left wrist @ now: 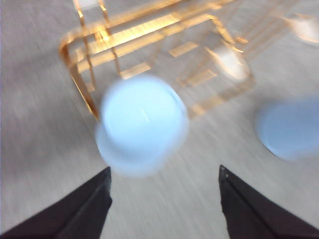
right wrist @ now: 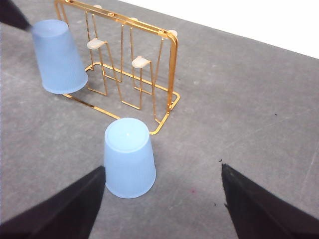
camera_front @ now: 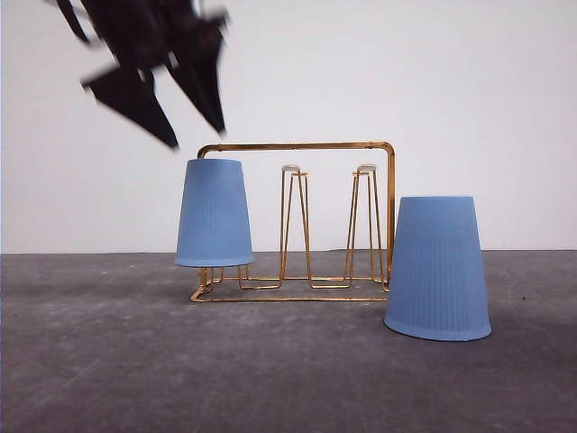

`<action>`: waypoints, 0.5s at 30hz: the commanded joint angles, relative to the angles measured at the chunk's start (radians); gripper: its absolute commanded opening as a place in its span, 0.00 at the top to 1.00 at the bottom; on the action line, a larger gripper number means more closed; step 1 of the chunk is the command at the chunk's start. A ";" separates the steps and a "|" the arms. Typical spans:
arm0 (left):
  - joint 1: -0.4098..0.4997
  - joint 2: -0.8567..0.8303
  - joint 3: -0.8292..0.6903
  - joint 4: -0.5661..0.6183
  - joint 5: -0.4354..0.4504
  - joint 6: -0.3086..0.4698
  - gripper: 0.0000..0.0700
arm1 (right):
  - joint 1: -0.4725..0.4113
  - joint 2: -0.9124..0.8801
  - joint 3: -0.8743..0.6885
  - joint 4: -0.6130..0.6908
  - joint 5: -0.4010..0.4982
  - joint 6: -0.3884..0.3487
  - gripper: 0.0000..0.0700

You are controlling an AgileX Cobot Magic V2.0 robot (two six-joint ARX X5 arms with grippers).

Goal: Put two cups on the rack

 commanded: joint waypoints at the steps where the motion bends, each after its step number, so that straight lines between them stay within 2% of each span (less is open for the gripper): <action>1: -0.002 0.000 0.004 -0.042 0.011 -0.001 0.46 | 0.005 0.008 0.011 0.000 0.000 0.018 0.33; 5: 0.007 -0.103 -0.111 -0.058 0.011 0.003 0.46 | 0.005 0.023 0.011 -0.023 -0.006 0.019 0.33; 8: 0.009 -0.218 -0.278 0.030 0.011 -0.041 0.46 | 0.005 0.046 0.011 -0.034 -0.016 0.019 0.33; 12: 0.025 -0.392 -0.513 0.185 0.010 -0.144 0.46 | 0.005 0.106 0.011 -0.026 -0.063 0.018 0.33; 15: 0.027 -0.503 -0.638 0.238 0.009 -0.165 0.46 | 0.005 0.174 0.011 -0.013 -0.086 0.012 0.33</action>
